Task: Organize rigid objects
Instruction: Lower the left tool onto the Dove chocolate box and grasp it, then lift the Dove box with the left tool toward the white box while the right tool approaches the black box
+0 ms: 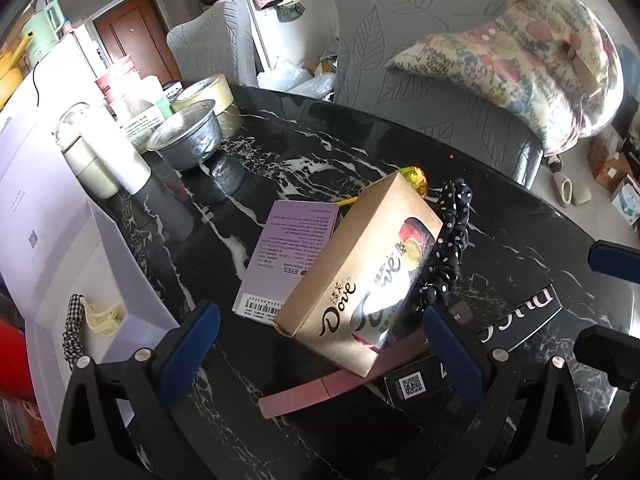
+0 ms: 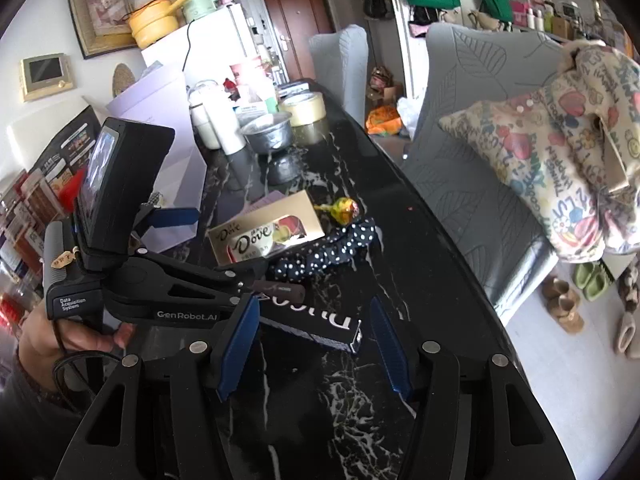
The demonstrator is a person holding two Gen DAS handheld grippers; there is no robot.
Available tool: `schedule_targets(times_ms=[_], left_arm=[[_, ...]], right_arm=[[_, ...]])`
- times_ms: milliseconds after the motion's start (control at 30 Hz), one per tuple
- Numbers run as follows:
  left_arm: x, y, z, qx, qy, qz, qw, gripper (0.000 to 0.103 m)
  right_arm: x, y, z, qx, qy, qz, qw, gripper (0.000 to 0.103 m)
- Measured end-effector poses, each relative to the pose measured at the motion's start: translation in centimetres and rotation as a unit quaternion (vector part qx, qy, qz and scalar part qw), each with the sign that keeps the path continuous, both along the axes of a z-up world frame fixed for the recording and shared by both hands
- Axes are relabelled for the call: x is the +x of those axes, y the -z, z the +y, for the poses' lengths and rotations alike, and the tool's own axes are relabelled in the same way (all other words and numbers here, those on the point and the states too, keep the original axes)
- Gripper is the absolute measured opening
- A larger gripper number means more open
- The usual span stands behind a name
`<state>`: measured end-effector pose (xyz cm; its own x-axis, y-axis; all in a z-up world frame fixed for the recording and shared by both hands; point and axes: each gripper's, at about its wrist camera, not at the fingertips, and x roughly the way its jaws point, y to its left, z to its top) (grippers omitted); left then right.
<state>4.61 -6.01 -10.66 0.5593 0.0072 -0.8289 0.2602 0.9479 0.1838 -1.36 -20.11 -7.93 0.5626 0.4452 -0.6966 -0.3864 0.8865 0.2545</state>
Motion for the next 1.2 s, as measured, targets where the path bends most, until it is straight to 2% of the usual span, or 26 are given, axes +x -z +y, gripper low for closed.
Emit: schedule_targets(times_ms=[100,267,367,433,533,900,1133,1200], left_arm=[[0.6,0.3,-0.3,0.001,0.008,0.007,0.9999,0.101],[1.6,0.4,-0.4,-0.004,0.013,0.014,0.9998,0.086],[1.8,0.9,-0.8,0.001,0.03,0.024,0.9993,0.075],[1.8,1.2,-0.9,0.008,0.036,0.024,0.999,0.061],[1.8,1.3,-0.9,0.019,0.034,0.011,0.9992,0.051],[0.7,-0.6,0.1,-0.01,0.024,0.004,0.9996,0.046],[-1.6,-2.1,1.6,-0.023,0.005,-0.011,0.9997,0.045],[-2.2,-2.2,2.0,-0.025,-0.002,-0.012,0.9996,0.045]], right_arm=[[0.4,0.3,-0.2,0.006,0.0,0.006,1.0,0.058],[0.6,0.6,-0.2,0.007,-0.01,0.011,1.0,0.058],[0.8,0.8,-0.2,0.009,-0.017,0.015,1.0,0.058],[0.9,1.0,-0.2,0.009,-0.019,0.019,1.0,0.058],[1.3,1.3,-0.1,0.009,-0.026,0.023,0.999,0.058],[2.1,2.5,1.1,0.0,-0.061,0.038,0.997,0.058],[2.5,2.5,2.0,-0.032,-0.09,0.023,0.995,0.058],[2.6,2.6,2.1,-0.038,-0.092,0.021,0.995,0.061]])
